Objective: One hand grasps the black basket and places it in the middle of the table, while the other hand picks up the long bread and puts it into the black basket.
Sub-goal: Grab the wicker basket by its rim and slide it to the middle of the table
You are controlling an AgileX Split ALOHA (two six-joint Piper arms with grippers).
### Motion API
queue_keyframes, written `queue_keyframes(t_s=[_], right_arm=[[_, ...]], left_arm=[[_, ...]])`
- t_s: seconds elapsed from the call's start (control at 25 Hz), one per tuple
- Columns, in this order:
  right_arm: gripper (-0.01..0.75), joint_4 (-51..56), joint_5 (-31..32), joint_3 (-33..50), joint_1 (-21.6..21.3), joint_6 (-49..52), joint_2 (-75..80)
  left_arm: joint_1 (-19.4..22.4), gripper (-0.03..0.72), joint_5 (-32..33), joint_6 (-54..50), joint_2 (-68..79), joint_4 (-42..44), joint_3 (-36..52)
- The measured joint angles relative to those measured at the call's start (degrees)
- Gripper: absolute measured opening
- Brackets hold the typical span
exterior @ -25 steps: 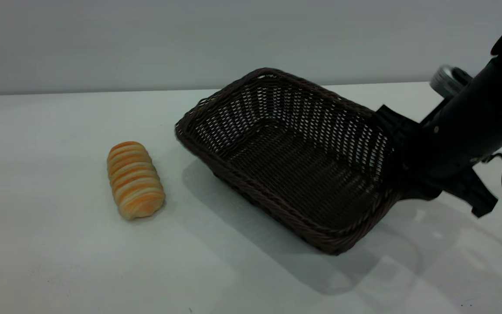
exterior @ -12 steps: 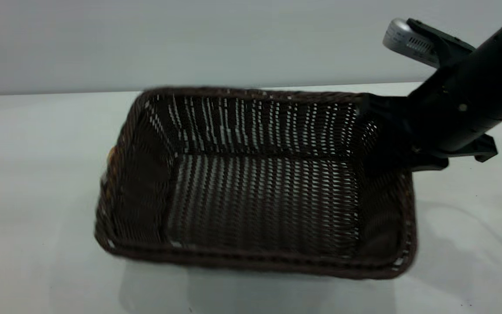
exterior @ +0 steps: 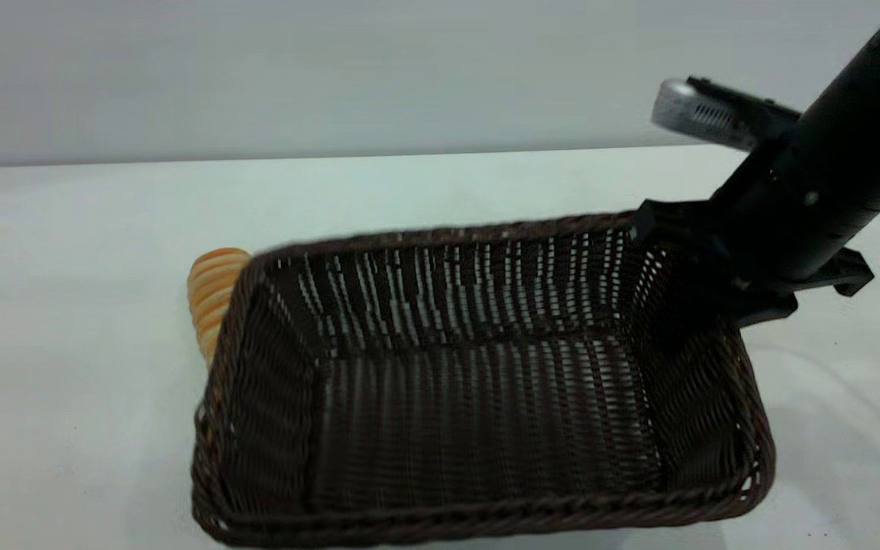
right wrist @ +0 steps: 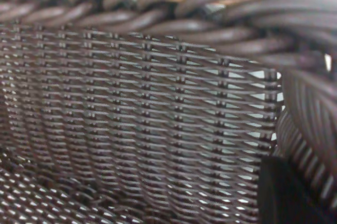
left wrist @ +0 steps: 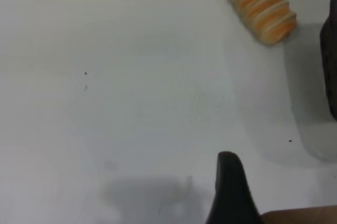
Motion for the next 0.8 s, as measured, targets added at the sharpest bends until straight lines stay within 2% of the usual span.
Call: queue_keyframes(t_s=[0.16, 0.56, 0.68, 0.8], right_arm=[[0.090, -3.90, 1.81, -3.45, 0.00, 4.44, 1.92], [0.108, -4.12, 1.30, -6.92, 0.00, 6.58, 6.90], [0.180, -4.02, 0.73, -7.17, 0.00, 6.65, 7.04], [0.319, -3.95, 0.23, -7.29, 0.00, 6.65, 7.04]], left_arm=[[0.00, 0.518, 0.00, 0.00, 0.00, 0.00, 0.00], [0.00, 0.518, 0.04, 0.00, 0.00, 0.00, 0.00], [0.00, 0.518, 0.04, 0.00, 0.00, 0.00, 0.00], [0.00, 0.518, 0.06, 0.00, 0.00, 0.00, 0.00]])
